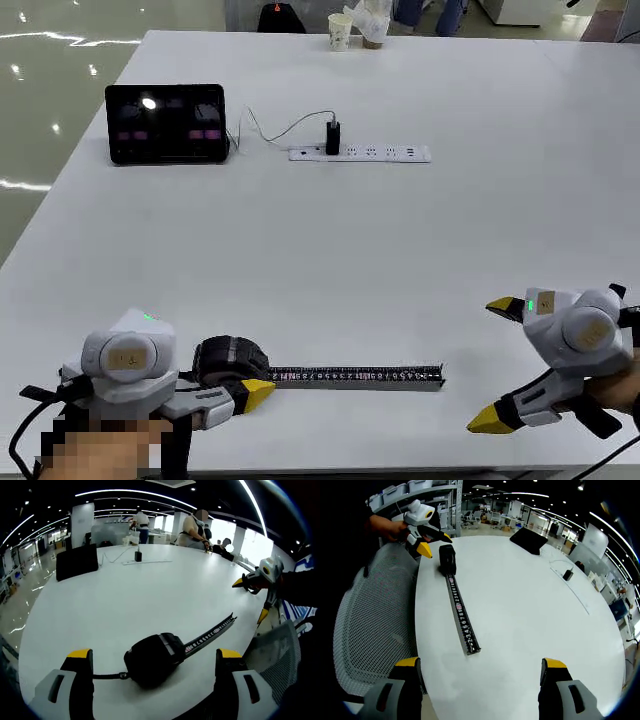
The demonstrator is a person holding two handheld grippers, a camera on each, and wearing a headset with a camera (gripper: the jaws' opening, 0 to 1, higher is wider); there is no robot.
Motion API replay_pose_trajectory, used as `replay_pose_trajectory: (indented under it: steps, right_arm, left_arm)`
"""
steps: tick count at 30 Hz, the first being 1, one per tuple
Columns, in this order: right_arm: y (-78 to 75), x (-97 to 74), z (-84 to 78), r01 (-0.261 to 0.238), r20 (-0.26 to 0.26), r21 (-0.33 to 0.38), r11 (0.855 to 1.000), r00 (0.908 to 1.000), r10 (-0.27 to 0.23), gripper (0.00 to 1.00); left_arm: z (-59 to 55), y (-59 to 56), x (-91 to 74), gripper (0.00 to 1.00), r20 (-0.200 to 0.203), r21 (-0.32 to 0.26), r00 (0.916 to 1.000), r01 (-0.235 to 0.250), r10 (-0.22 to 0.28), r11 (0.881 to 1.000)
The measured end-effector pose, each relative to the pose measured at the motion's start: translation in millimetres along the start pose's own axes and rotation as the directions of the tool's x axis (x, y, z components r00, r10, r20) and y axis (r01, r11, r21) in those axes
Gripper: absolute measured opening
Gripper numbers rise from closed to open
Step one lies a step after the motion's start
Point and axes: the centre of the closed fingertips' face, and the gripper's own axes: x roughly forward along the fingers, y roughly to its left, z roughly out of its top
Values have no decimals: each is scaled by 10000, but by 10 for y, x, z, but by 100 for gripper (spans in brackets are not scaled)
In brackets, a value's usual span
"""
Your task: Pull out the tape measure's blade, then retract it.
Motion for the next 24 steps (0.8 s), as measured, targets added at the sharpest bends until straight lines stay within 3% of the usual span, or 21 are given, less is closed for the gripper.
replay_pose_trajectory:
  steps: [6,11,16,19,22,24]
  right_arm:
    - [-44,73,49,-201,-83,-55,9998,9998,200,99]
    - [-57,182,70,-534,-297,-262,9982,9982,526,98]
    - [-61,281,63,-786,-424,-275,9965,9961,774,94]
    - [-40,339,44,-943,-538,-226,9953,9942,930,90]
    - [-6,379,26,-1124,-691,-337,9931,9915,1099,84]
    - [30,401,5,-1323,-872,-513,9899,9880,1275,74]
  left_arm:
    - [82,35,90,99,575,-524,9959,-664,694,9964]
    - [75,-57,160,99,521,37,9966,-638,635,9980]
    - [145,-67,168,99,1159,306,9910,-711,671,9970]
    - [116,-48,182,98,1273,420,9890,-812,753,9958]
    - [158,-42,188,98,1416,333,9871,-803,748,9962]
    - [37,7,228,98,838,386,9910,-1078,1043,9934]
